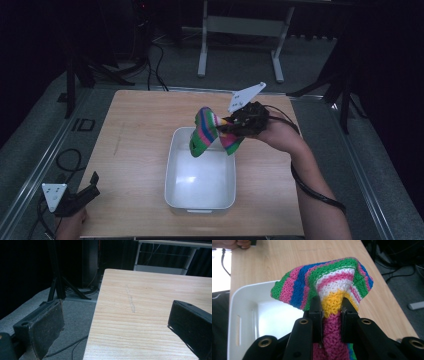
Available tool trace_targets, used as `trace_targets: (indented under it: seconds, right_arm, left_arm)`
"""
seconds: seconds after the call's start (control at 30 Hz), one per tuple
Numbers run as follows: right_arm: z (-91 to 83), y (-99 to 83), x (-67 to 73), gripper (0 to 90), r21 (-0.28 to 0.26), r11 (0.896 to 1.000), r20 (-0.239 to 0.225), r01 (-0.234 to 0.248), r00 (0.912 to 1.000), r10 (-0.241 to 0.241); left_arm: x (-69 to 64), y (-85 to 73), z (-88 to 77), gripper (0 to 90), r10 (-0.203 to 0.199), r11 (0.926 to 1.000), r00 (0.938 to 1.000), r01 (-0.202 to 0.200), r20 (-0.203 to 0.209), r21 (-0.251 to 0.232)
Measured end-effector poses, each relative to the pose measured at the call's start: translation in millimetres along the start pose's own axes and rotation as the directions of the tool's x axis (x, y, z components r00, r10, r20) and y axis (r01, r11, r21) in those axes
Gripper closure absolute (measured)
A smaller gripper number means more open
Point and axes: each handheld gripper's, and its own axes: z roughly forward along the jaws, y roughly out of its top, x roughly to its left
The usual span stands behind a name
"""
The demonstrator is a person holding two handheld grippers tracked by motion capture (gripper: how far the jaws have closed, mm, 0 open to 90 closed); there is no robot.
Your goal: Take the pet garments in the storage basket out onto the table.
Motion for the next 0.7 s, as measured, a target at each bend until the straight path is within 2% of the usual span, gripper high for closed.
trace_targets:
  seconds: [0.17, 0.2, 0.27, 0.37, 0.47, 0.53, 0.57, 0.7]
  right_arm:
    - [-15.3, -14.0, -8.0, 75.8, -0.016, 0.999, 0.036, -0.032, 0.9988, 0.032]
    - [-21.8, -21.4, -11.4, 75.8, -0.018, 0.999, 0.056, -0.048, 0.9973, 0.049]
    - [-24.6, -25.5, -13.2, 75.8, -0.016, 0.998, 0.060, -0.053, 0.9967, 0.054]
    - [-35.6, -41.4, -19.2, 75.7, -0.014, 0.996, 0.097, -0.085, 0.9916, 0.086]
    - [-42.2, -51.7, -22.7, 75.7, -0.012, 0.995, 0.109, -0.102, 0.9887, 0.103]
    - [-51.8, -65.9, -26.7, 75.7, -0.013, 0.991, 0.132, -0.130, 0.9827, 0.131]
    - [-51.8, -65.9, -26.7, 75.7, -0.013, 0.991, 0.132, -0.130, 0.9827, 0.131]
    - [-66.0, -84.4, -30.2, 75.7, -0.011, 0.986, 0.155, -0.167, 0.9739, 0.166]
  left_arm:
    - [-0.1, 0.0, 0.0, 0.9, -0.001, 1.0000, 1.0000, 0.001, 0.000, 0.001]
    - [-0.3, -0.1, 0.0, 0.9, -0.002, 1.0000, 1.0000, 0.002, -0.001, 0.000]
    - [-0.4, -0.1, -0.1, 1.0, 0.000, 1.0000, 1.0000, 0.000, -0.001, -0.001]
    - [-0.6, -0.2, -0.4, 0.9, 0.004, 1.0000, 1.0000, -0.004, -0.001, -0.002]
    - [-0.4, -0.2, -0.3, 1.0, 0.003, 1.0000, 1.0000, -0.003, -0.001, -0.001]
    - [-0.4, -0.1, -0.2, 0.9, 0.002, 1.0000, 1.0000, -0.002, -0.002, 0.000]
    - [-0.3, -0.1, -0.2, 0.9, 0.003, 1.0000, 1.0000, -0.003, -0.003, 0.001]
    - [-0.5, -0.1, -0.2, 0.9, 0.003, 1.0000, 1.0000, -0.003, -0.003, 0.000]
